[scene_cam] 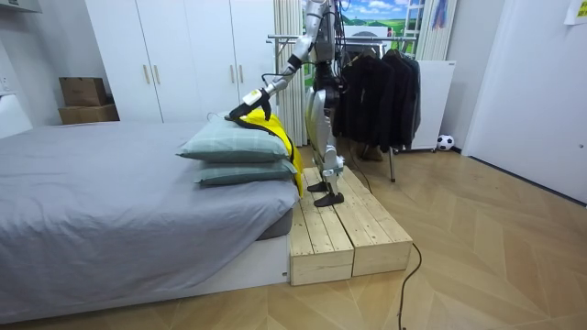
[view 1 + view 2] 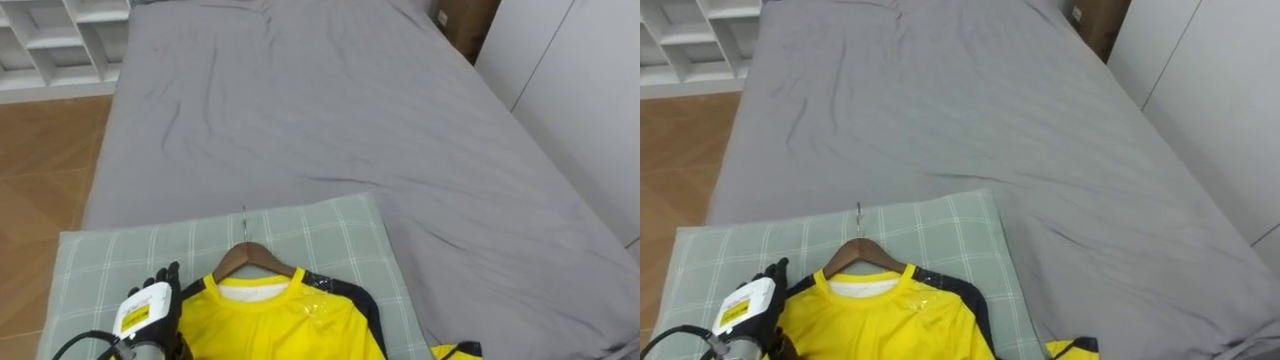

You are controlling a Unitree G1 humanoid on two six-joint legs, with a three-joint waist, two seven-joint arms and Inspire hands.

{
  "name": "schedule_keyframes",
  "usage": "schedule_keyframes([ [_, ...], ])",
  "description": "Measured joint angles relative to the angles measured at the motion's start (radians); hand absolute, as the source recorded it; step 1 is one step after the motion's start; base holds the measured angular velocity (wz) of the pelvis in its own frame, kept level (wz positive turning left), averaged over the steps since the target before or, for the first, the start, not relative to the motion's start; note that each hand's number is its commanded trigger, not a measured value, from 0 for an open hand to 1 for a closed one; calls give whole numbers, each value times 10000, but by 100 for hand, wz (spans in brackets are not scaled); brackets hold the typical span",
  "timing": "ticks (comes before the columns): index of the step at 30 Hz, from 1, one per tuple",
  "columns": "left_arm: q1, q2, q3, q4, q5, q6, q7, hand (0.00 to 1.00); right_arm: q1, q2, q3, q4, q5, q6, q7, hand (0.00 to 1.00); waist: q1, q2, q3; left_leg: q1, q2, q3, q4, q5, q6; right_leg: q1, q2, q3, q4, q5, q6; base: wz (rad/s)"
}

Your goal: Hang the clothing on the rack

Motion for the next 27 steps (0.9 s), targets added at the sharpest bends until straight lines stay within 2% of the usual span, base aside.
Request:
schedule_keyframes([
  [6, -36, 56, -199, 207, -29, 61, -382, 0, -55, 0, 8, -5, -16, 23, 0, 0, -26, 16, 10, -16, 30, 81, 40, 1, -2, -87, 10, 46, 101, 0, 0, -3],
  [11, -36, 56, -205, 276, -26, 90, -658, 0, -188, 1, 8, -13, -334, 206, -11, 0, -52, 25, 23, -30, 46, 157, 98, 2, -2, -139, 12, 61, 222, -1, -2, -3],
  [21, -71, 92, -407, 355, -400, 111, -1040, 0, -312, -2, 13, -16, -445, 207, -104, 0, -51, 90, 57, -188, 59, 140, 229, 4, 5, -276, -1, 46, 381, 2, -7, 0],
  [22, -71, 91, -408, 394, -400, 111, -1041, 15, -313, -1, 14, -16, -445, 207, -102, 0, -50, 106, 56, -187, 60, 139, 225, 6, 7, -276, 0, 46, 380, 2, -7, 0],
  [23, -71, 91, -409, 409, -400, 117, -1042, 50, -314, -2, 13, -16, -443, 206, -102, 0, -49, 118, 53, -187, 63, 138, 224, 6, 8, -274, 2, 45, 380, 2, -7, 0],
  [26, -71, 91, -411, 416, -470, 126, -1057, 100, -325, -3, 13, -15, -440, 201, -102, 0, -33, 152, 57, -169, 62, 140, 218, 8, 8, -266, 3, 54, 370, 2, -7, 0],
  [27, -71, 91, -411, 416, -494, 129, -1058, 100, -324, -3, 13, -15, -440, 200, -102, 0, -34, 158, 59, -168, 61, 141, 218, 8, 8, -266, 2, 55, 368, 1, -6, 0],
])
